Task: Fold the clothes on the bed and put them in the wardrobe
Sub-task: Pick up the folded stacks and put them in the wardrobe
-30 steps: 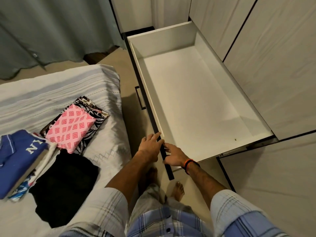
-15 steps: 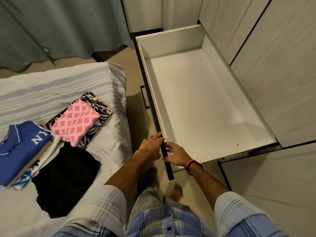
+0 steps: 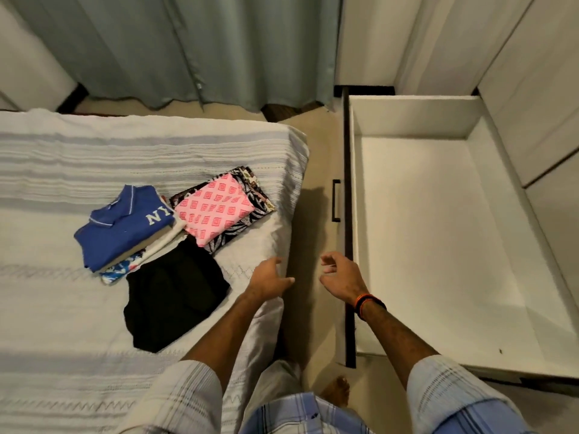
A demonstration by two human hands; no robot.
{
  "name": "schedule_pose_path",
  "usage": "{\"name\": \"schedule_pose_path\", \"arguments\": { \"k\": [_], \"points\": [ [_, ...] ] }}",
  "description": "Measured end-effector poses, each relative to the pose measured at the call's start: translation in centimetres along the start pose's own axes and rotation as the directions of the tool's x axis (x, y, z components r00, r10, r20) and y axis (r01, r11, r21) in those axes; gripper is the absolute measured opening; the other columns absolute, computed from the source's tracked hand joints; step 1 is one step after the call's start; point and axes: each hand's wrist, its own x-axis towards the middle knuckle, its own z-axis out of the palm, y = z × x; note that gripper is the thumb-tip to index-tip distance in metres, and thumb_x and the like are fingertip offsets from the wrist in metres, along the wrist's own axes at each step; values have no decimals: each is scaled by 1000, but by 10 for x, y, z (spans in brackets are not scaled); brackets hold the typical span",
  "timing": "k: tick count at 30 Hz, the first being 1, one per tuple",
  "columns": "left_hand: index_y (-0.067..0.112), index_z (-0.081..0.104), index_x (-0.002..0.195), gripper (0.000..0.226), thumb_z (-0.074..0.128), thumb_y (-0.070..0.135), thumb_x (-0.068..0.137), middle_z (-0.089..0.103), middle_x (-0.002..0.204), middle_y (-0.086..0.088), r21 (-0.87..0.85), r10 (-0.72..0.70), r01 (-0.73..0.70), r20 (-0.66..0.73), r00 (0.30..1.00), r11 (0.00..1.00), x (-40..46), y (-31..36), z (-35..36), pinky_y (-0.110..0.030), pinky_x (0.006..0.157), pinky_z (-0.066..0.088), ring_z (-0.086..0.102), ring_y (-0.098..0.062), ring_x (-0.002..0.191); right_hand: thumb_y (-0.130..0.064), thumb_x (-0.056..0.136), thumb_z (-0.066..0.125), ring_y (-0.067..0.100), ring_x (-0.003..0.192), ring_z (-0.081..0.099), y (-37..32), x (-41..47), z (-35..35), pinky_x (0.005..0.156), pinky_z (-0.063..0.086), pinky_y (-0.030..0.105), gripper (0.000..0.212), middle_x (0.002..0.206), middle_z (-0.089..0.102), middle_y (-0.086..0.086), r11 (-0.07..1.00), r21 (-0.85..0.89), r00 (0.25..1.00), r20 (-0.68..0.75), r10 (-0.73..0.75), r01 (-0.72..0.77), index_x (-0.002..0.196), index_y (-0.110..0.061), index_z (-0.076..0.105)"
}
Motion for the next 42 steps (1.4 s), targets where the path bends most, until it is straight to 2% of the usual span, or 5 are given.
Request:
{"name": "schedule_pose_path", "arguments": {
  "k": [13,22,32,37,42],
  "points": [
    [11,47,138,64,69,43,87,55,138,-7,-487,-336,239,-121,934,840,44,-118,-107,-38,102,48,57,-23,119,-7,79,73,15,89,62,-108,93,90,85,51,22,44,112,67,4,989,-132,984,173,-49,72,121,-11,61],
    [14,48,138,59,69,39,89,52,141,-7,-713,-566,313,-141,812,628,47,-219,-184,-38,101,49,54,-23,123,-6,83,72,19,102,61,-202,145,189,91,48,27,49,121,64,7,967,-196,929,360,-82,161,129,-7,54],
    [14,49,139,56,66,39,91,53,141,-6,-835,-714,342,-86,695,432,72,-317,-240,-40,105,45,52,-26,126,-14,82,75,20,102,61,-275,222,299,90,50,30,51,120,65,5,927,-285,861,504,-71,243,128,-12,55],
    [12,53,134,57,71,39,87,57,135,-5,-857,-769,357,-69,636,372,105,-370,-259,-40,104,45,55,-27,121,-13,82,76,17,93,59,-301,273,355,78,43,22,51,116,65,5,924,-307,862,505,-47,230,127,-10,54],
    [9,51,134,62,69,44,87,54,137,-8,-882,-818,362,-45,573,302,145,-434,-268,-44,104,46,55,-30,122,-23,82,77,22,105,60,-313,328,409,90,44,27,51,114,62,0,918,-339,880,474,-20,203,127,-9,55]
  ]
}}
